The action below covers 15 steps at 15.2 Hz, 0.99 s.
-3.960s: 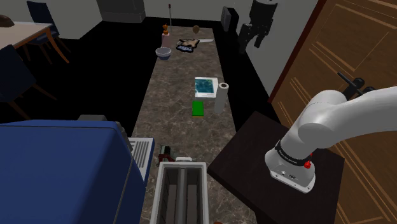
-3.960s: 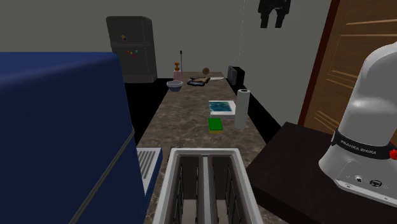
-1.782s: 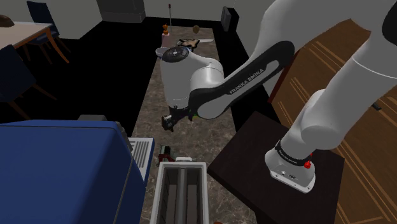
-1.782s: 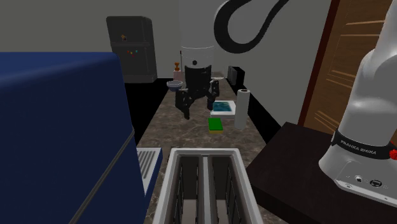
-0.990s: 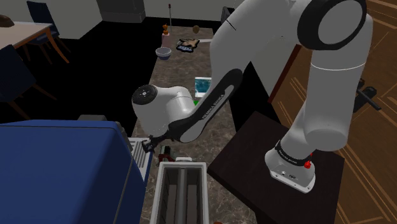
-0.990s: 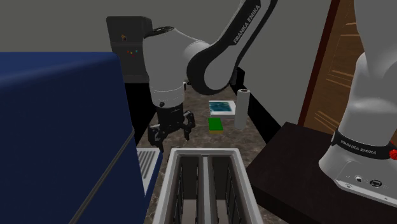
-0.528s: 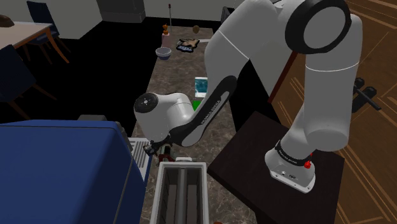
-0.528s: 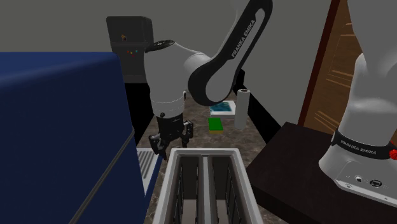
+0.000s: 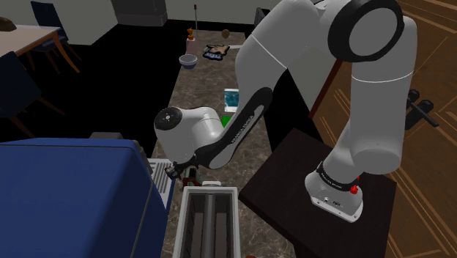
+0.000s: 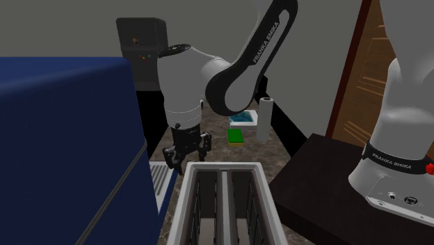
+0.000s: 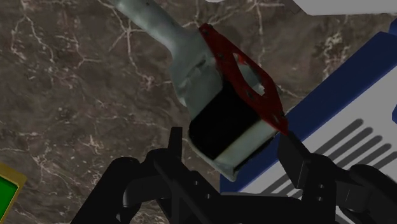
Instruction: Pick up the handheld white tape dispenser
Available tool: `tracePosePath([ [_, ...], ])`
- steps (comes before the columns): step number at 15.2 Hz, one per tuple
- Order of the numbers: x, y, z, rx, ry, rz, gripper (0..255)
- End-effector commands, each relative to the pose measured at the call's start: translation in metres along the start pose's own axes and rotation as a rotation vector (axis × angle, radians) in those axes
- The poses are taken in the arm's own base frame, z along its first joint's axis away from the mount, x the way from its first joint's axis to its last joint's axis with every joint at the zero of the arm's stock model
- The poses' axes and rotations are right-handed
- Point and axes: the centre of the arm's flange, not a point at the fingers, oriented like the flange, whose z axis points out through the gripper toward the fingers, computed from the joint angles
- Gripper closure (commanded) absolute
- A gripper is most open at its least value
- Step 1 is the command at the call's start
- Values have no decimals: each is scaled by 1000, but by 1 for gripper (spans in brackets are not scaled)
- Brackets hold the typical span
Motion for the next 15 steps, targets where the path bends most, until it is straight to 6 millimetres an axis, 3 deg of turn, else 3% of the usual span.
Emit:
tracePosePath([
  [1, 0, 0, 1, 0, -1, -1, 255],
  [15, 8, 8, -72, 0, -1, -1, 255],
])
